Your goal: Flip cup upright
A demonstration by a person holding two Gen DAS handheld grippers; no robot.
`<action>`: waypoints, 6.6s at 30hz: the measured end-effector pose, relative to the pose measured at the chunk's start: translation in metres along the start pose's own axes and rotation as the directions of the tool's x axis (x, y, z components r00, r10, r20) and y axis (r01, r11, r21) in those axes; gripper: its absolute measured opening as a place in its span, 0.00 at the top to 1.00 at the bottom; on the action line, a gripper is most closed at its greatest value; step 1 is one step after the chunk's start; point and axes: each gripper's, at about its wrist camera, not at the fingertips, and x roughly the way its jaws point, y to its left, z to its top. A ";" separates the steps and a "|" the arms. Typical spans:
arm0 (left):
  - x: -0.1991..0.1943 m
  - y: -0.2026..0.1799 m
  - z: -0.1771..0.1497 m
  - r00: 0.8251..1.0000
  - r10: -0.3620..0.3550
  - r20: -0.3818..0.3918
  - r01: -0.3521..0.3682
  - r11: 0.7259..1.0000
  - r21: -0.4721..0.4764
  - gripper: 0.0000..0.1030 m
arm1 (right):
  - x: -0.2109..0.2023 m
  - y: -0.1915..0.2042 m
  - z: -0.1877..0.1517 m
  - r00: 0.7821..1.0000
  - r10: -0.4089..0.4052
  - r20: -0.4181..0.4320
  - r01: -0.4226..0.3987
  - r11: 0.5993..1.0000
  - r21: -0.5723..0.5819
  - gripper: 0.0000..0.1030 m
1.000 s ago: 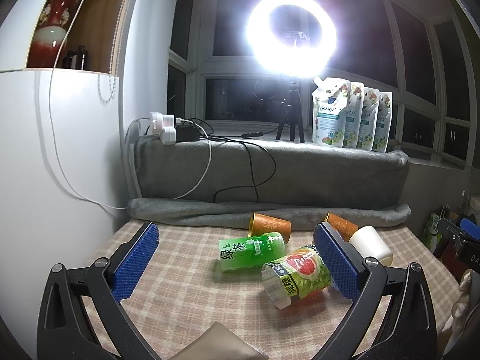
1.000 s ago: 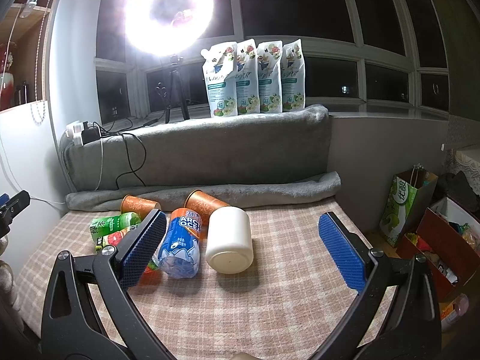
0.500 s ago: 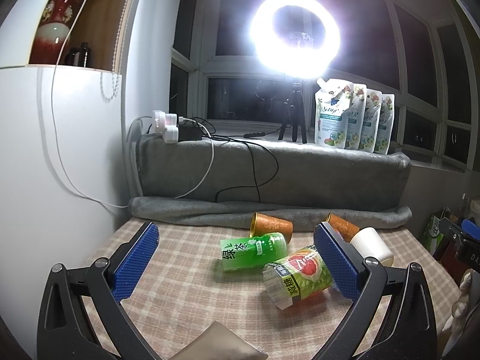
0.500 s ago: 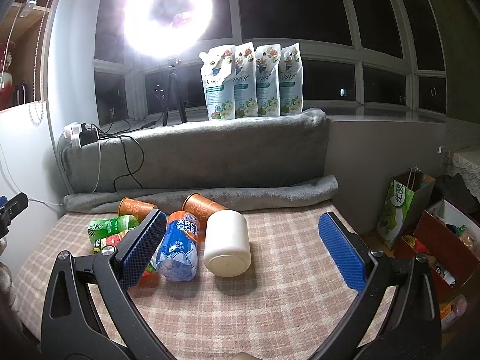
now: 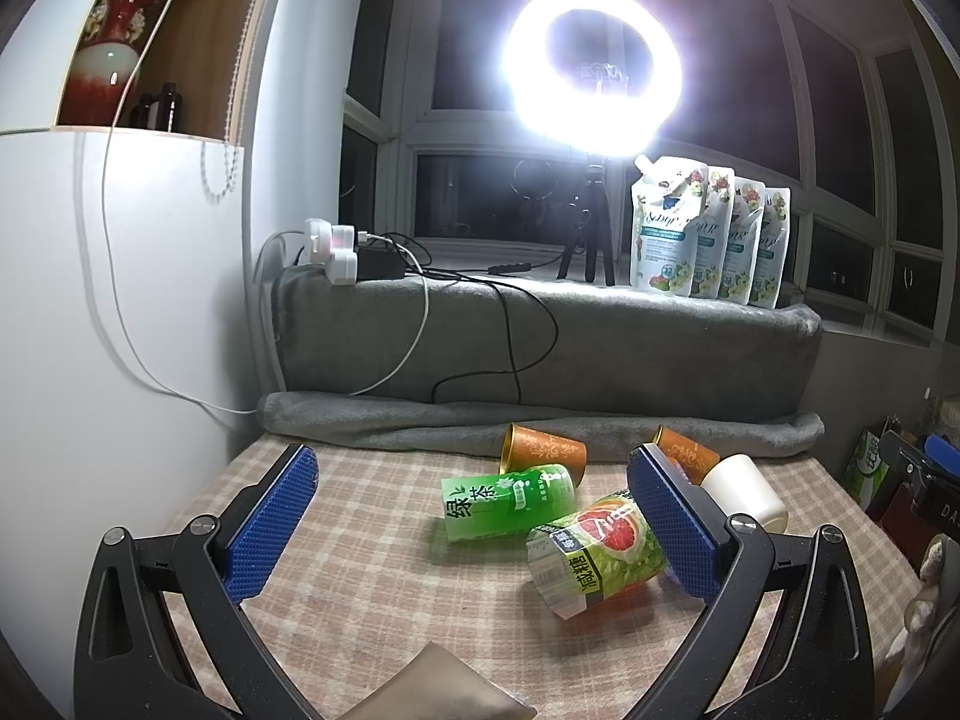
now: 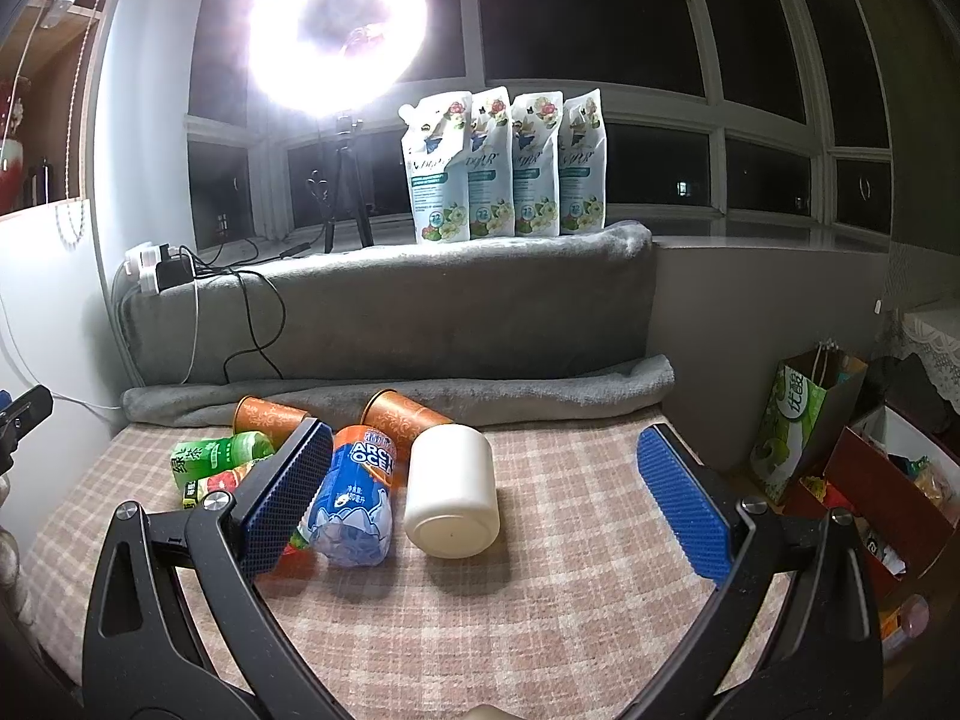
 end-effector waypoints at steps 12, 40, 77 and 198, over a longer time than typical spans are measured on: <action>-0.001 0.001 -0.001 1.000 -0.001 -0.002 0.001 1.000 -0.001 0.00 | 0.001 0.000 0.000 1.000 -0.001 0.000 0.001 1.000 -0.004 0.00; 0.012 -0.001 -0.008 0.999 -0.006 -0.047 0.006 1.000 0.011 0.00 | 0.078 0.003 0.020 0.971 0.130 -0.201 -0.156 0.980 -0.122 0.00; 0.037 0.026 -0.024 0.978 0.056 -0.202 -0.062 0.998 -0.022 0.00 | 0.316 0.090 -0.006 0.617 0.086 -0.782 -0.615 0.673 -0.411 0.30; 0.109 -0.089 -0.105 0.569 -0.586 -0.576 0.246 0.790 -0.562 0.12 | 0.037 -0.059 -0.034 0.824 0.273 -0.496 -0.250 0.962 0.113 0.24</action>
